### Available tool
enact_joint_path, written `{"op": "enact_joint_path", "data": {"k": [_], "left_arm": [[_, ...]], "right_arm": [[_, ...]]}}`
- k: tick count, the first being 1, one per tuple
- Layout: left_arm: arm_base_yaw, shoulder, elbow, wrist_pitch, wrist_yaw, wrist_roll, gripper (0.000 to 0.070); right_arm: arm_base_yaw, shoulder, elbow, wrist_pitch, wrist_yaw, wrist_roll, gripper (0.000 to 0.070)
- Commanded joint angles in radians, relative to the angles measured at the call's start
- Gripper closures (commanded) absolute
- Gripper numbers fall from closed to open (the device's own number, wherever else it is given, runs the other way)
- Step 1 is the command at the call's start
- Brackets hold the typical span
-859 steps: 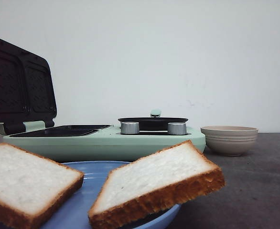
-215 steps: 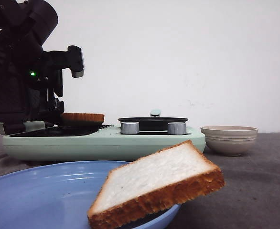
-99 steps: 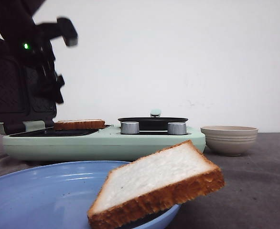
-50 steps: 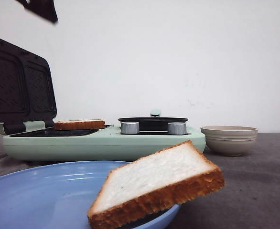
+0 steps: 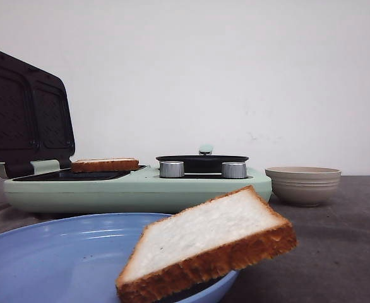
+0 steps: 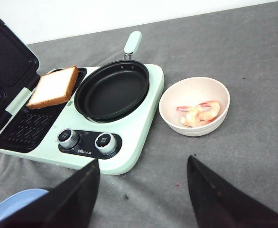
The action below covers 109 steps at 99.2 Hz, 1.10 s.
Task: Make breakfast with bread and shrimp
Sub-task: 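Raise the left gripper away from the sandwich press, then grasp the remaining bread slice on the blue plate with the right gripper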
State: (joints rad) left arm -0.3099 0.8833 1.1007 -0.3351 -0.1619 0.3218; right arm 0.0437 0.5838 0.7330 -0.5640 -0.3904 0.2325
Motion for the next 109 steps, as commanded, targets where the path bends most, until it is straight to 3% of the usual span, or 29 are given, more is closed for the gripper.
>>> {"op": "enact_joint_path", "data": {"k": [1, 21, 39, 47, 56, 79, 109], "left_arm": [[-0.004, -0.011, 0.024, -0.038, -0.003, -0.030, 0.0517], [0.004, -0.051, 0.024, -0.189, -0.002, -0.134, 0.0508], [0.036, -0.076, 0.022, -0.247, -0.002, -0.232, 0.0490], [0.049, -0.087, 0.020, -0.262, -0.002, -0.241, 0.0416], [0.068, -0.097, 0.016, -0.280, -0.002, -0.241, 0.0382], [0.119, -0.136, -0.010, -0.286, 0.005, -0.263, 0.0382], [0.148, -0.230, -0.125, -0.263, 0.009, -0.263, 0.0384]], "right_arm": [[0.001, 0.003, 0.015, 0.009, -0.002, -0.004, 0.0340], [0.001, 0.003, 0.015, 0.006, -0.003, 0.004, 0.0340], [0.001, 0.003, 0.015, -0.035, -0.003, 0.003, 0.0340], [0.001, 0.005, 0.015, -0.077, -0.004, 0.003, 0.0340], [0.001, 0.016, 0.015, -0.125, -0.031, 0.000, 0.0340], [0.022, 0.092, 0.014, -0.221, -0.170, -0.001, 0.0340], [0.148, 0.229, -0.028, -0.262, -0.269, 0.023, 0.0340]]}}
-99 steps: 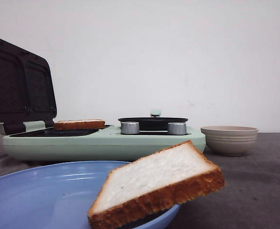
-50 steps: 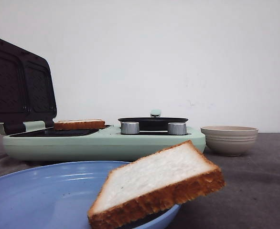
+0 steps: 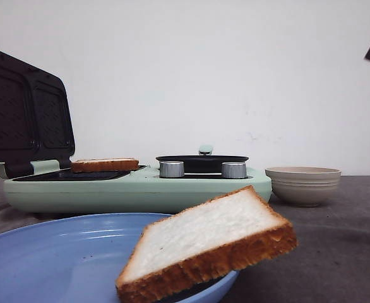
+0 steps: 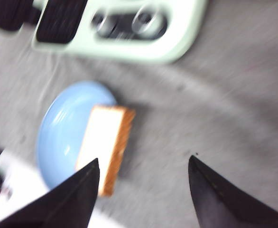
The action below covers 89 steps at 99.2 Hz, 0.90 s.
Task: Make breakfast with bread and shrimp
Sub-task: 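Grasp the remaining bread slice on the blue plate with the right gripper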
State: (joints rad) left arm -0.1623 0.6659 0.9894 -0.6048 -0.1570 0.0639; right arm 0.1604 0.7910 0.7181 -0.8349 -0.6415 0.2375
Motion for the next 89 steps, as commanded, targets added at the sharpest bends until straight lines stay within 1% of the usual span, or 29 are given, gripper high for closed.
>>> {"op": "enact_joint_path", "data": {"k": [1, 10, 35, 49, 66, 89], "left_arm": [[0.001, -0.017, -0.018, 0.007, 0.004, -0.005, 0.0384], [0.001, -0.048, -0.054, 0.007, 0.004, -0.005, 0.0384], [0.000, -0.096, -0.082, 0.017, 0.004, -0.006, 0.0384], [0.000, -0.099, -0.082, 0.019, 0.004, -0.011, 0.0384], [0.000, -0.099, -0.082, 0.023, 0.004, -0.013, 0.0385], [0.000, -0.099, -0.082, 0.023, 0.004, -0.013, 0.0386]], "right_arm": [[0.038, 0.026, -0.017, 0.011, -0.021, 0.020, 0.0340], [0.096, 0.053, -0.049, 0.048, -0.040, 0.043, 0.0340], [0.249, 0.124, -0.130, 0.203, -0.040, 0.153, 0.0340], [0.335, 0.198, -0.156, 0.292, -0.039, 0.196, 0.0340], [0.414, 0.312, -0.158, 0.372, -0.029, 0.203, 0.0340], [0.453, 0.432, -0.158, 0.420, -0.031, 0.208, 0.0340]]}}
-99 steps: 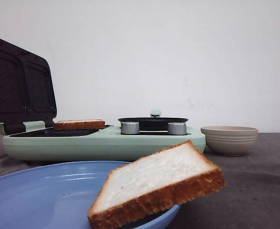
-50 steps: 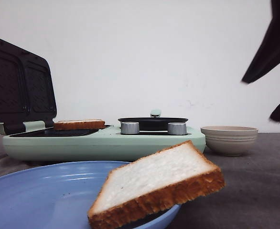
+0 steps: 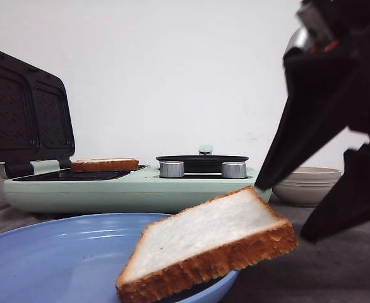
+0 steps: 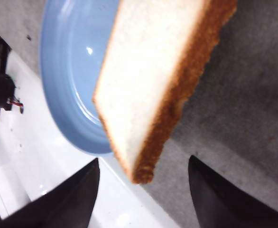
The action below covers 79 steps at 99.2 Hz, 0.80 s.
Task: Make breakfast with bread and shrimp
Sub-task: 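Grasp the remaining bread slice on the blue plate with the right gripper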
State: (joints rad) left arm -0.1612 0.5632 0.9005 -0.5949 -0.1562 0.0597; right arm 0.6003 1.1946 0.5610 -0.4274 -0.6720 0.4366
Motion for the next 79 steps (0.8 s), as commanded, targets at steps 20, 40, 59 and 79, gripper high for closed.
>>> {"op": "enact_joint_path", "data": {"k": [20, 40, 59, 79], "left_arm": [[-0.001, 0.004, 0.007, 0.013, 0.003, -0.008, 0.0386], [-0.001, 0.004, 0.007, 0.013, 0.003, -0.008, 0.0386], [-0.001, 0.004, 0.007, 0.013, 0.003, -0.008, 0.0386], [-0.001, 0.004, 0.007, 0.013, 0.003, -0.008, 0.0387]], "right_arm": [[0.029, 0.074, 0.000, 0.072, -0.012, 0.014, 0.0340], [0.040, 0.106, 0.000, 0.093, -0.020, 0.023, 0.0477], [0.046, 0.105, 0.000, 0.096, -0.021, 0.017, 0.0699], [0.046, 0.100, 0.002, 0.144, -0.080, 0.019, 0.0699]]}}
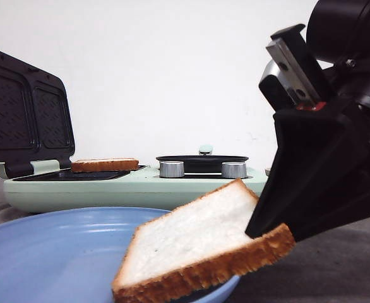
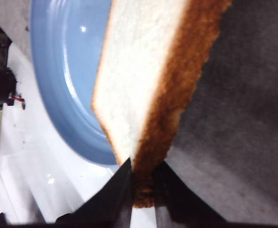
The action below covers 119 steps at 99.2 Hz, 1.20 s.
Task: Make breakfast with bread and shrimp
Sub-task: 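Grasp the remaining bread slice on the blue plate with the right gripper, then carry the bread slice with the right gripper over the sandwich press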
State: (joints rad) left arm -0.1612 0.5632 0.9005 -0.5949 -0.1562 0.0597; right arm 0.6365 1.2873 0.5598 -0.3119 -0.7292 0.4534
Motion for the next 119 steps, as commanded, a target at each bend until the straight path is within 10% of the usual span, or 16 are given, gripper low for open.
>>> {"op": "enact_joint_path", "data": {"k": [1, 49, 119], "left_arm": [[-0.001, 0.004, 0.007, 0.013, 0.003, -0.008, 0.0387], [-0.001, 0.004, 0.007, 0.013, 0.003, -0.008, 0.0387], [-0.001, 0.004, 0.007, 0.020, 0.003, -0.008, 0.0387]], "right_arm": [[0.010, 0.006, 0.003, 0.033, -0.027, 0.005, 0.0700], [0.010, -0.047, 0.084, 0.293, -0.040, 0.184, 0.0700], [0.011, 0.301, 0.612, 0.277, 0.002, 0.221, 0.0700]]}}
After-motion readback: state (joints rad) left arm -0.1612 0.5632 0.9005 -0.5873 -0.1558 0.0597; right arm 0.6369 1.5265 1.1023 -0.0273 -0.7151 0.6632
